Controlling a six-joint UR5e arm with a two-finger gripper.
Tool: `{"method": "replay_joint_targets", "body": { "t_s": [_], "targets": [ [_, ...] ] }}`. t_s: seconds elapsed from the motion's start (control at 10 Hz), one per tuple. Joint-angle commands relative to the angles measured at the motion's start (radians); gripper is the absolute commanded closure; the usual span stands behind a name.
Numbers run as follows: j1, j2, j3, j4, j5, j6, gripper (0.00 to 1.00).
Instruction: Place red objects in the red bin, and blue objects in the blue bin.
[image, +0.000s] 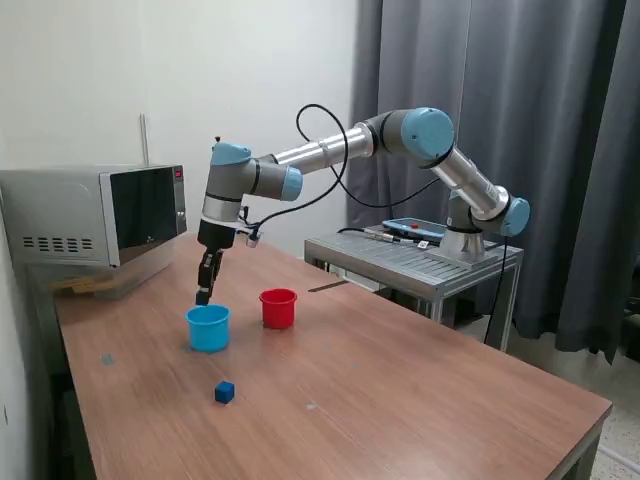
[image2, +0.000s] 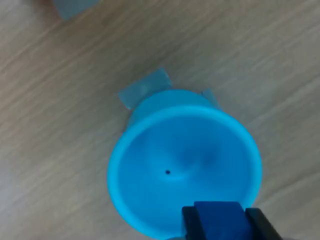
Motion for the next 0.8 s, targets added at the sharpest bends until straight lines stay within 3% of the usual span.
{"method": "replay_joint_targets", "body": {
  "t_s": [0.0,0.7],
  "targets": [
    [0.000,0.003,0.018,0.000,-0.009,0.002,1.00],
    [0.000,0.003,0.046,0.000,-0.010,0.008,1.00]
  ]
}}
